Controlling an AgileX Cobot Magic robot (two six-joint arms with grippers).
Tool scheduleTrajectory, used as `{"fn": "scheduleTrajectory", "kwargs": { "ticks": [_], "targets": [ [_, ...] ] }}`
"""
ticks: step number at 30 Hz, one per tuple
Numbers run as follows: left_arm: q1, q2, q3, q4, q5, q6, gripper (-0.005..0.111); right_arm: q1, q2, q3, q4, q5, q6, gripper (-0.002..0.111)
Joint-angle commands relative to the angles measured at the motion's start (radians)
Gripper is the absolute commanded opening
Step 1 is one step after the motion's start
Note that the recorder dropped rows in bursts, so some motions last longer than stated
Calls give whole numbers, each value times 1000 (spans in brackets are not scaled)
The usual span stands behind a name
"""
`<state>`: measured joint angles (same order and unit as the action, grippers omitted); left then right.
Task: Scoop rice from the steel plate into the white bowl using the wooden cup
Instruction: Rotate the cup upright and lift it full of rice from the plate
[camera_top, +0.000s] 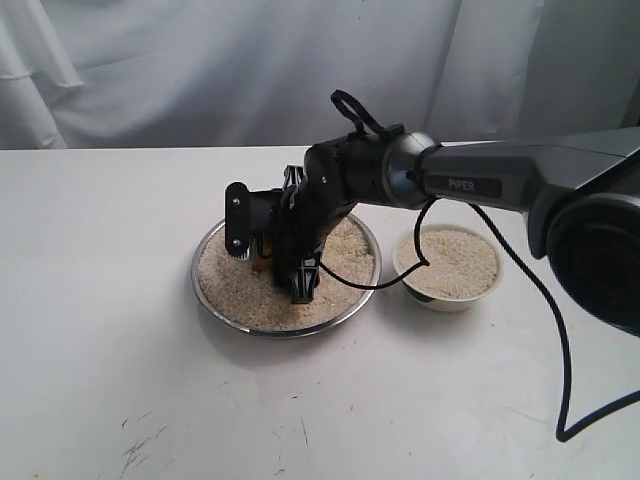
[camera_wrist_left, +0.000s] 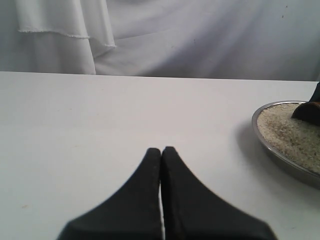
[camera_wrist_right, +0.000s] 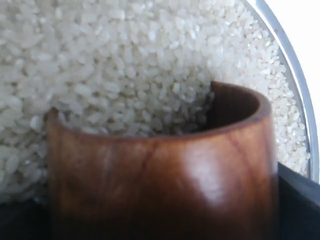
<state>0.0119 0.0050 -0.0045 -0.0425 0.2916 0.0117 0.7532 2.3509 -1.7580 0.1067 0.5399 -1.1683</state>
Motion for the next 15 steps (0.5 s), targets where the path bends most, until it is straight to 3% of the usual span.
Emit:
{"fn": "scheduleTrajectory", "kwargs": {
  "ticks": [1,15],
  "targets": [
    [-2,-5,5,-1,-6,-3,0,-8,2,2,161,-12,-61,0],
    [-2,-5,5,-1,-6,-3,0,-41,2,2,166,13,-65,0]
  ]
}}
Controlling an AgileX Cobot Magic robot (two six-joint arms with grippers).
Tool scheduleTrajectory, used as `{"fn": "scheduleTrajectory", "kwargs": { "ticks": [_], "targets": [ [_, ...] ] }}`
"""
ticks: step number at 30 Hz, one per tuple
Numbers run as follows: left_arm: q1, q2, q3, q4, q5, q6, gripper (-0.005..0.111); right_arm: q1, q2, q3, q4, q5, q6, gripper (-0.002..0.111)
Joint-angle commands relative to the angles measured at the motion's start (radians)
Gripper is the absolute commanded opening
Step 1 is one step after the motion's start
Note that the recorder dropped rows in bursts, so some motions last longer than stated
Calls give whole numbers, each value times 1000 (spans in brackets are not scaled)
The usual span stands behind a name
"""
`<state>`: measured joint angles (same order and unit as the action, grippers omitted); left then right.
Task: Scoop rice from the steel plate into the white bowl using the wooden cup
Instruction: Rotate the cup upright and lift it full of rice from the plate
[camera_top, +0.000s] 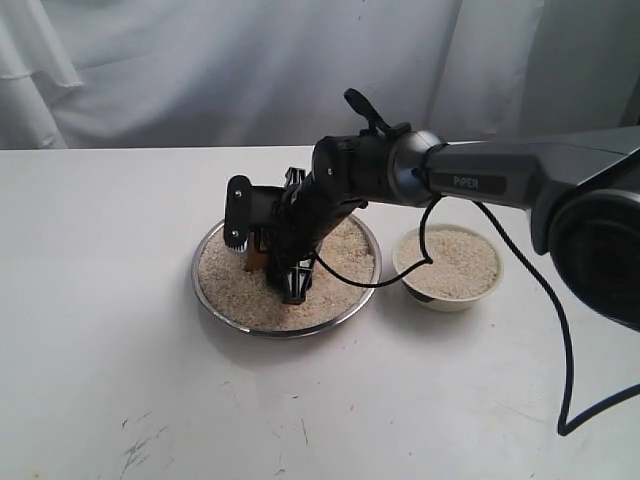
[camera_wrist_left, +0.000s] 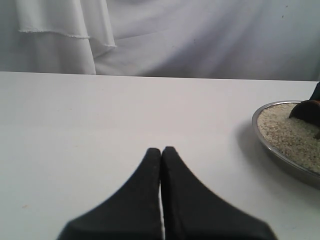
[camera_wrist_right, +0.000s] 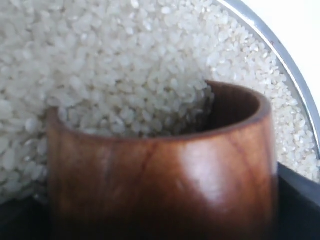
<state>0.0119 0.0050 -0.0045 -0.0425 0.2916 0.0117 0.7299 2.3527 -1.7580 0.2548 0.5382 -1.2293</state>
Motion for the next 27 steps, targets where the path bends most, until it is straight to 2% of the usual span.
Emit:
{"fn": "scheduleTrajectory", "kwargs": {
  "ticks": [1,9,27],
  "targets": [
    [-2,-5,5,-1,-6,-3,0,-22,0,2,23,16,-4,0],
    [-2,-5,5,-1,-6,-3,0,-55,-10,2,161,16,-83,0],
    [-2,-5,5,-1,-6,-3,0,-142,-11,2,584,109,-405,0]
  ]
}}
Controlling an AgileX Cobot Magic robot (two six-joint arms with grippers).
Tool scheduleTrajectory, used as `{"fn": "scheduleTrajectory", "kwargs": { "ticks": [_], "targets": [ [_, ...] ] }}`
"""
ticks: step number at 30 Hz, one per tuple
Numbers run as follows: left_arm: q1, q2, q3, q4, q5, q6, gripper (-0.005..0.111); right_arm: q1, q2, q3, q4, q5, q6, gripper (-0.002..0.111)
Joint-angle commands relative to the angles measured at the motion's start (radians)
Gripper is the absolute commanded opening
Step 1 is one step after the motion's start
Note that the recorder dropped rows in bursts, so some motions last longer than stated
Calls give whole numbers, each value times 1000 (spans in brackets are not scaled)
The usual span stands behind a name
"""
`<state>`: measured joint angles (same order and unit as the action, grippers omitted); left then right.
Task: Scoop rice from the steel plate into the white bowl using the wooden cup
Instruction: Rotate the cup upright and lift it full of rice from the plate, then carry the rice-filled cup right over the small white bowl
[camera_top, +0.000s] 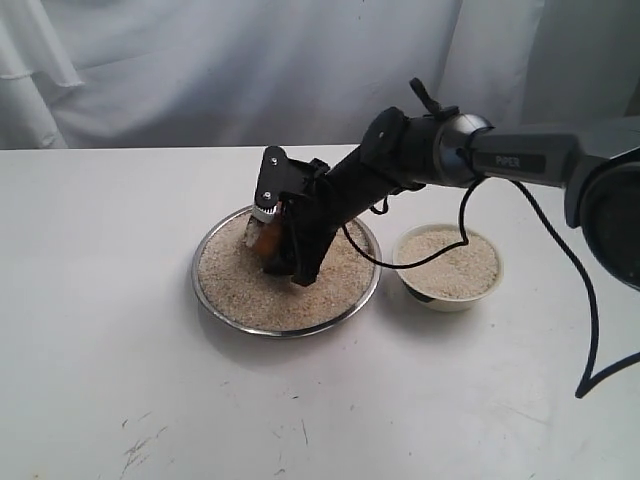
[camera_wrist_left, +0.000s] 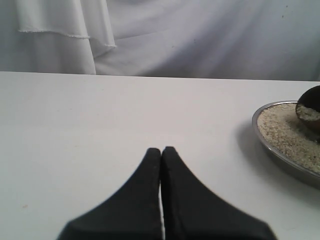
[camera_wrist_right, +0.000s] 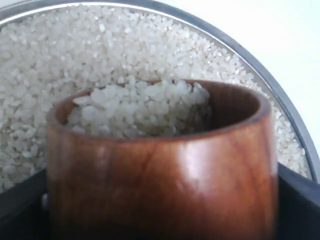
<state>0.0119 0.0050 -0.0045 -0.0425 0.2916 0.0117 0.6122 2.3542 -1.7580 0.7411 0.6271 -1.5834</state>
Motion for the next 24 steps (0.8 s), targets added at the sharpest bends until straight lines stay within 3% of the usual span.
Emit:
{"fn": "scheduleTrajectory", "kwargs": {
  "ticks": [1,8,24],
  "targets": [
    [-2,-5,5,-1,-6,-3,0,-33,-12,2,124,32,-70,0],
    [-2,-5,5,-1,-6,-3,0,-70,-41,2,179,144,-81,0],
    [-2,-5,5,-1,-6,-3,0,-108,-253,30,93,286,18,0]
  ]
}}
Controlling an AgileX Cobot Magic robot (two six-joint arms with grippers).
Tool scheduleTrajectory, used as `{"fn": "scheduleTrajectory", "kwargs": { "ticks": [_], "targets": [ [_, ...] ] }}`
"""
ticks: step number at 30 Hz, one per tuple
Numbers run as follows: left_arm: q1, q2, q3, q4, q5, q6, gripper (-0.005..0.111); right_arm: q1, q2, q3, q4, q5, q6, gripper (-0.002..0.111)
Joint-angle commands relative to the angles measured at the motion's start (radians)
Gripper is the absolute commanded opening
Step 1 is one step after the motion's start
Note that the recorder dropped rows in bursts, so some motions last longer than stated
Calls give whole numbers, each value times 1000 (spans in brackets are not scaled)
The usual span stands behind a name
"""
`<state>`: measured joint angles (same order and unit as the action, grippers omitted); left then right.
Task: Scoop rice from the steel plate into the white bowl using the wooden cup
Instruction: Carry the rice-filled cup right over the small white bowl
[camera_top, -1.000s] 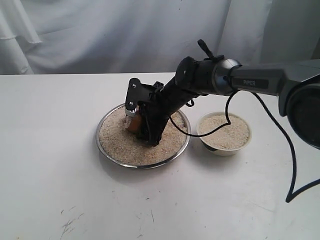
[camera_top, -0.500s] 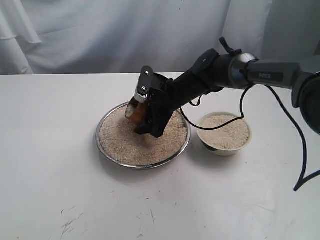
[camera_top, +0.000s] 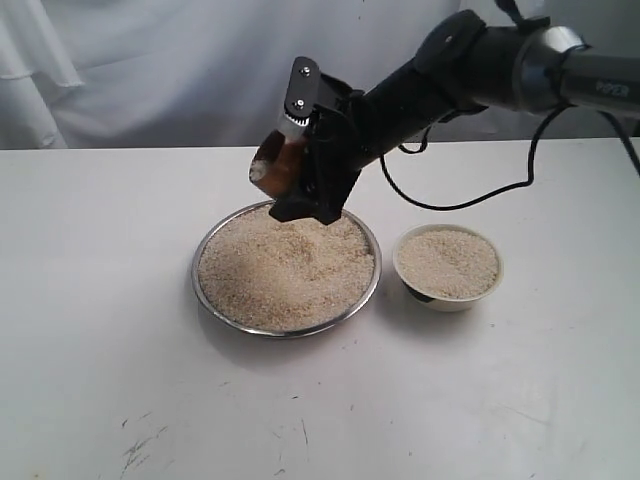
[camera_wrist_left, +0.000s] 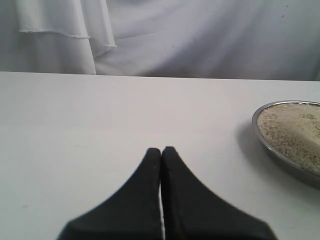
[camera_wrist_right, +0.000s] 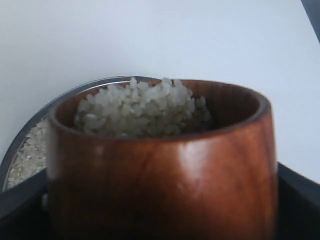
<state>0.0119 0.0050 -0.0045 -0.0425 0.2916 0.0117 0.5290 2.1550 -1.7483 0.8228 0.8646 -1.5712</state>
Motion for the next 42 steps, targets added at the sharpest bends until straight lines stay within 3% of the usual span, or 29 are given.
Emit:
{"fn": "scheduleTrajectory", "kwargs": {
  "ticks": [1,12,31,37,42],
  "targets": [
    [-2,-5,5,-1,-6,-3,0,-33,-68,32,9,49,6,0],
    [-2,-5,5,-1,-6,-3,0,-108,-199,156,-175,-8,96,0],
    [-2,-5,5,-1,-6,-3,0,-312,-365,454,-261,-100,87,0],
    [-2,-5,5,-1,-6,-3,0,-316,-372,501,-390,-134,133,0],
    [-2,-5,5,-1,-6,-3,0,-289,-372,501,-546,-136,306,0]
  ]
}}
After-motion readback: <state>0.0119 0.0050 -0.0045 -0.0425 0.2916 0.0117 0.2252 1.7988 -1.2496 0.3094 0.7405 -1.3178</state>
